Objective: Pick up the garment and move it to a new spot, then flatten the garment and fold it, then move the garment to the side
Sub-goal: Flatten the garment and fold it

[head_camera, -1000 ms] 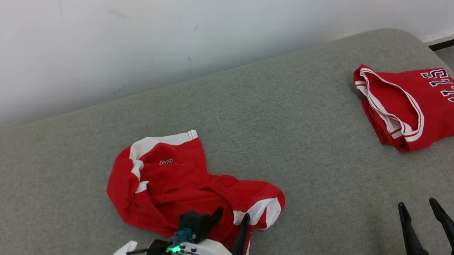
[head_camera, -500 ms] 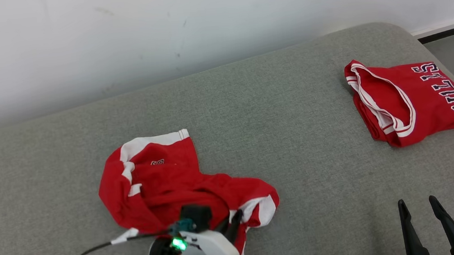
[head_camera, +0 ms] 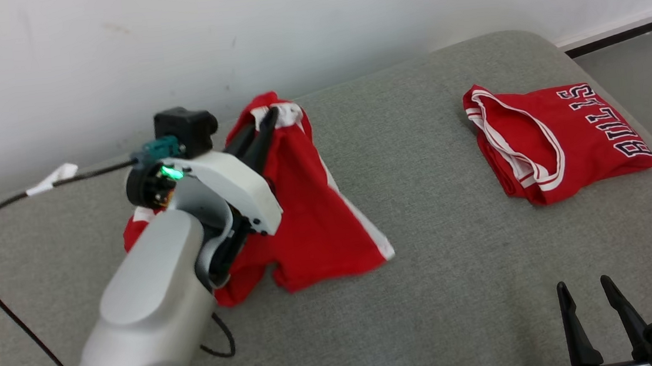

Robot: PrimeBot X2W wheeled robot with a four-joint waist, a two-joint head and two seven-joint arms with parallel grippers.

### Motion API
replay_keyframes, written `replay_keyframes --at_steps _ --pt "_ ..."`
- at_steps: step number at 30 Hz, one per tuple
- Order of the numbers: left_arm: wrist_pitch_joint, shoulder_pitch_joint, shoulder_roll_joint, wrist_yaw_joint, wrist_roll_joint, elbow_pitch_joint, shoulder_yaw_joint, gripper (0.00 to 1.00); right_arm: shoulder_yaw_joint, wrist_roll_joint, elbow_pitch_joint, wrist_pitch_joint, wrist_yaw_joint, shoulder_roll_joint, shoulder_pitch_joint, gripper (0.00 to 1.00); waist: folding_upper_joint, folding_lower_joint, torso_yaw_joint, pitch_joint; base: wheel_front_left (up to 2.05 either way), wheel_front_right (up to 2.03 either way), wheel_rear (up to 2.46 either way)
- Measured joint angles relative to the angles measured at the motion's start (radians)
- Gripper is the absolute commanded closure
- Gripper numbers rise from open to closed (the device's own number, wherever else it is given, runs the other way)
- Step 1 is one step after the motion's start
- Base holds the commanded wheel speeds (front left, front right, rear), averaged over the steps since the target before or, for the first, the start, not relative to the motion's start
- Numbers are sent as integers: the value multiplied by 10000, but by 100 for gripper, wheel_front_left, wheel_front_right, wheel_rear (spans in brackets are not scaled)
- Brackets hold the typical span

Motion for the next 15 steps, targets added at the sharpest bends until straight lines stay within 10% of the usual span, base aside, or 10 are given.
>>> replay_keyframes --at_steps 15 --pt "-642 -258 -364 -320 -729 -449 -1197 100 -230 92 79 0 0 -4 53 0 0 0 -270 -120 0 0 0"
